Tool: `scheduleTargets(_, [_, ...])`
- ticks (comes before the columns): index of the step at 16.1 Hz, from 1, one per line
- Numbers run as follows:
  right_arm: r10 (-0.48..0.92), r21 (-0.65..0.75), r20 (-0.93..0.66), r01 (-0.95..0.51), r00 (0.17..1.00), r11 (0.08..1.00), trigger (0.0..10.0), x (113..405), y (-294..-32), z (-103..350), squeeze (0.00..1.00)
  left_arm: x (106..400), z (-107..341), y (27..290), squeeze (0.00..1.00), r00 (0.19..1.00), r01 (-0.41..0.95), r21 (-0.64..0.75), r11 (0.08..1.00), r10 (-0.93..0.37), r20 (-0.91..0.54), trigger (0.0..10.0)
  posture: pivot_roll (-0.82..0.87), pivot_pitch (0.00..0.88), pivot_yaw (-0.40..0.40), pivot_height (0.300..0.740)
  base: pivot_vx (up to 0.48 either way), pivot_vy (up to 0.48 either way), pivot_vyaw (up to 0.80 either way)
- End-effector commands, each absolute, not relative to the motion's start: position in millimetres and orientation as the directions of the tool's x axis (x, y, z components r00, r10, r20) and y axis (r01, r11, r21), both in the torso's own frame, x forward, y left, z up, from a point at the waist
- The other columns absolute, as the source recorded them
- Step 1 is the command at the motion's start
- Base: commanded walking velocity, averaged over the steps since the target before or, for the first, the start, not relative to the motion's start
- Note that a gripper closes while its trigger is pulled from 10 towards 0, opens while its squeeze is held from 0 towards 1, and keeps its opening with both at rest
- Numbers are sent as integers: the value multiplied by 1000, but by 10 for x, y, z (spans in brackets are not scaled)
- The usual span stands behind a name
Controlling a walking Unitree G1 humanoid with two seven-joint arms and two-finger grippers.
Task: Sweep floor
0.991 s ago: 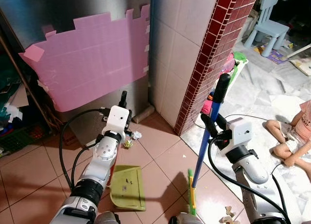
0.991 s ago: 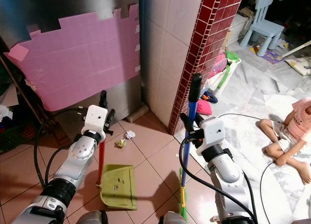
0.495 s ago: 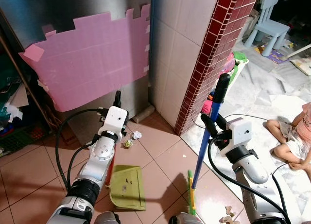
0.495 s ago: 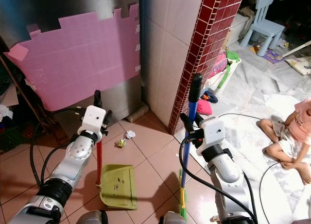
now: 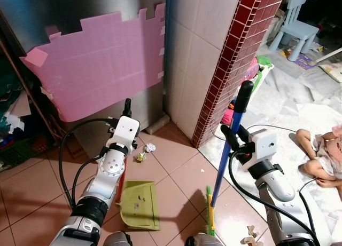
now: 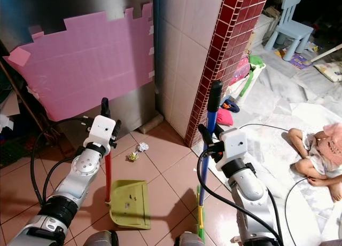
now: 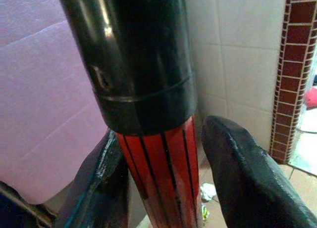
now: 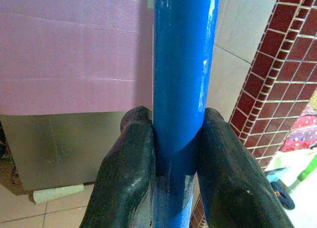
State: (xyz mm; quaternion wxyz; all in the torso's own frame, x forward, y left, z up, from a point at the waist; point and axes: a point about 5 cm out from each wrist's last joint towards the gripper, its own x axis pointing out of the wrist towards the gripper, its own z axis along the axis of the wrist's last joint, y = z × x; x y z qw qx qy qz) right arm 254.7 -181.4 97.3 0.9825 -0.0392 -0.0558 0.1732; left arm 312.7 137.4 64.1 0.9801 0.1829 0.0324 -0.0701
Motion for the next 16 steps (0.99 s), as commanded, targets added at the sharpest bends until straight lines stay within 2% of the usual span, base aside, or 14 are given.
scheduleTargets(1, [351,-119,159,-335,923,935,10000,2589,-1811,1139,0,3117,662,1343,761,987,157,345,925,-138,-81,10000,-189,60,-50,740,0,0,0])
scheduleTargets(2, [351,-118,160,-335,922,935,10000,2592,-1808,1142,0,3111,664,1338,827,987,161,342,926,-142,-81,10000,-188,60,-49,740,0,0,0])
scheduleTargets(3, [351,-118,161,-335,923,935,10000,2595,-1806,1141,0,3098,635,1332,1000,985,166,345,924,-142,-94,10000,-188,61,-49,740,0,0,0])
scheduleTargets(5, [351,-118,160,-335,923,935,10000,2594,-1807,1141,0,3074,592,1323,988,984,171,361,917,-137,-118,10000,-187,61,-49,740,0,0,0])
scheduleTargets(6, [350,-118,160,-334,923,935,10000,2594,-1807,1141,0,3075,588,1321,369,983,174,367,914,-138,-123,10000,-186,60,-49,740,0,0,0])
scheduleTargets(7, [350,-118,160,-334,923,935,10000,2596,-1806,1140,0,3077,591,1325,0,983,173,375,911,-135,-125,10000,-187,59,-49,740,0,0,0])
scheduleTargets(8, [353,-113,160,-338,922,934,10000,2598,-1803,1140,0,3072,596,1311,0,981,185,354,917,-150,-125,10000,-187,58,-49,740,0,0,0])
scheduleTargets(9, [361,-102,160,-349,919,932,10000,2599,-1794,1142,0,3058,609,1286,1000,979,200,335,921,-169,-117,10000,-186,58,-49,740,0,0,0])
scheduleTargets(15, [356,-114,162,-341,921,933,10000,2612,-1800,1143,0,3046,621,1294,980,985,167,390,905,-136,-106,10000,-185,54,-50,740,0,0,0])
scheduleTargets(16, [355,-114,162,-340,921,933,10000,2615,-1801,1144,0,3046,618,1305,0,986,157,395,905,-124,-107,10000,-186,54,-50,740,0,0,0])
